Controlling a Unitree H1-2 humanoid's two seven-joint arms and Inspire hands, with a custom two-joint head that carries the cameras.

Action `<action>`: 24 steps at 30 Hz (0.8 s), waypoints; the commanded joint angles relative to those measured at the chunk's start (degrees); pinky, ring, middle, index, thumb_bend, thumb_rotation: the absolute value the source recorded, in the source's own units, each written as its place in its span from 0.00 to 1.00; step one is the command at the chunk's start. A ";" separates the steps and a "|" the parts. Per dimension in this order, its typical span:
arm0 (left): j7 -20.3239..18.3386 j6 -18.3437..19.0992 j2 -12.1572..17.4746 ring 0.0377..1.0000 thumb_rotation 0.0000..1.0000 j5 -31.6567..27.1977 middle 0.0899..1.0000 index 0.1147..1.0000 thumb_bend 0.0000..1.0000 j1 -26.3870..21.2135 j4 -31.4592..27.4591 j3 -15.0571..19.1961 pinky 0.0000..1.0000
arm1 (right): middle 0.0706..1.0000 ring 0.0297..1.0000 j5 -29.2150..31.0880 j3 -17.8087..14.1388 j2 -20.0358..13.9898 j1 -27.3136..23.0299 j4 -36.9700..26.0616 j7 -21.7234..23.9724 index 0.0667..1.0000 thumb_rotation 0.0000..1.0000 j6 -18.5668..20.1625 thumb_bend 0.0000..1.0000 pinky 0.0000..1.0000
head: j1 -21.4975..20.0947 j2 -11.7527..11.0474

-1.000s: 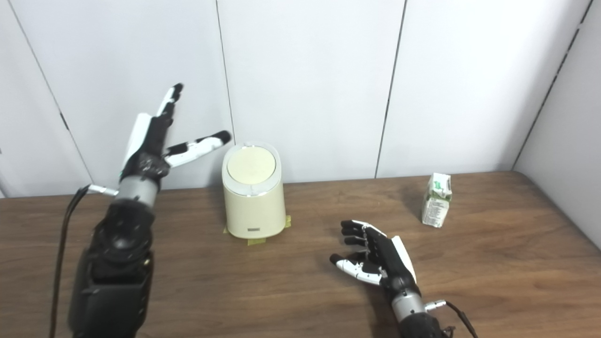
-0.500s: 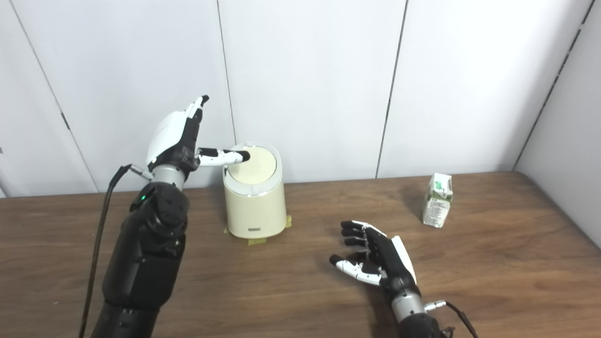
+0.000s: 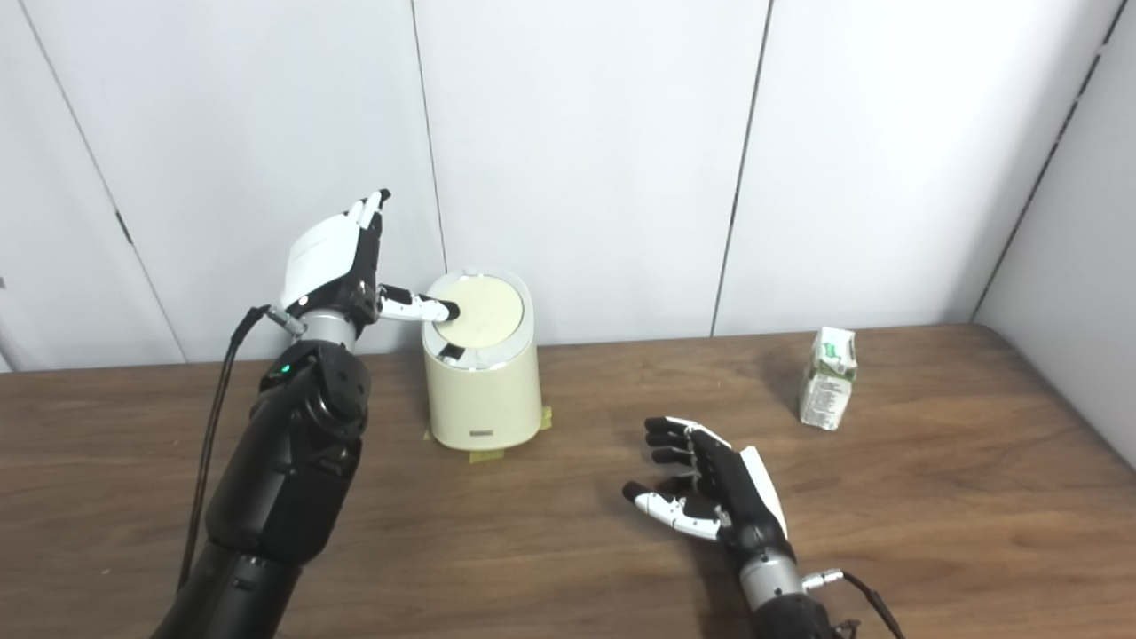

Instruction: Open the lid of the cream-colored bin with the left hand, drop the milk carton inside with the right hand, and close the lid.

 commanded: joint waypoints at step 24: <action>2.35 -0.35 0.30 1.00 0.61 0.41 1.00 1.00 0.90 -4.17 3.75 -3.95 1.00 | 0.72 0.71 -3.84 2.20 1.29 3.48 -0.88 2.08 0.71 0.11 7.87 0.30 0.67 | -1.42 0.76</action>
